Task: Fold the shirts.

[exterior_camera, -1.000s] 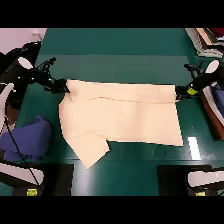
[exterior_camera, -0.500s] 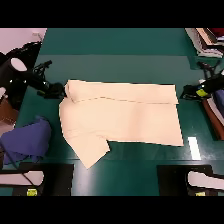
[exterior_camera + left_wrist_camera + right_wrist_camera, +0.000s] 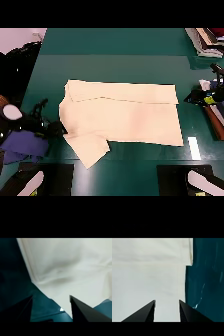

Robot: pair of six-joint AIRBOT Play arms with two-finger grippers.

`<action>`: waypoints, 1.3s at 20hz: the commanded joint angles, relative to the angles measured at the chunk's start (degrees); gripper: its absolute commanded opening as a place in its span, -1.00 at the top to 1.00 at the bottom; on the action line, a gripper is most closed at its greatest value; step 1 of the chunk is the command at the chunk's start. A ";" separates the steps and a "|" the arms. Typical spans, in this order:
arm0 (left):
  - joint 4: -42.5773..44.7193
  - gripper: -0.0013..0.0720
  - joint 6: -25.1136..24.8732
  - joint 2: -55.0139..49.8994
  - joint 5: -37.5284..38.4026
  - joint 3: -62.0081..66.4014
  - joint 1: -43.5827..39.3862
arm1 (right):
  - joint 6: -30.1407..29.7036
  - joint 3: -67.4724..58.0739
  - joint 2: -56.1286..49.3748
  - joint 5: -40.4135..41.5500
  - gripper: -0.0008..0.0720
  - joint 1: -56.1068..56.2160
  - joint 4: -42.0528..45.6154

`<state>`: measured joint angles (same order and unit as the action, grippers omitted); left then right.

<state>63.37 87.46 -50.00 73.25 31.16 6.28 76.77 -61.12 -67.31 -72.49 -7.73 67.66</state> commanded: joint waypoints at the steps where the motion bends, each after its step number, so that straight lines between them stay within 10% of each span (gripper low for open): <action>1: -4.66 -0.49 1.25 4.52 -0.66 -8.09 0.04 | -0.37 0.85 0.85 0.46 0.00 -0.13 -0.72; 11: -12.74 -0.48 1.09 4.52 -16.04 -14.19 -5.99 | -0.61 0.87 0.87 -4.66 0.00 -0.15 -0.48; 12: -13.16 -0.35 1.14 4.52 -16.26 -14.19 -6.01 | -1.25 0.87 0.87 -6.32 0.00 -0.48 -0.04; 14: -13.31 0.83 0.57 4.55 -15.80 -14.01 -6.01 | -1.86 0.90 0.87 -10.38 0.00 -2.34 -0.07; 15: -13.31 0.90 0.39 4.55 -15.52 -14.01 -6.01 | -1.86 0.90 0.87 -12.35 0.00 -3.72 0.04; 26: -13.70 0.91 -5.25 4.61 -13.09 -14.01 -6.01 | -1.84 26.25 4.85 -11.19 -0.25 -17.49 6.86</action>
<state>49.82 83.37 -45.43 60.18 17.15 0.30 74.96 -42.44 -63.05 -86.17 -23.09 74.02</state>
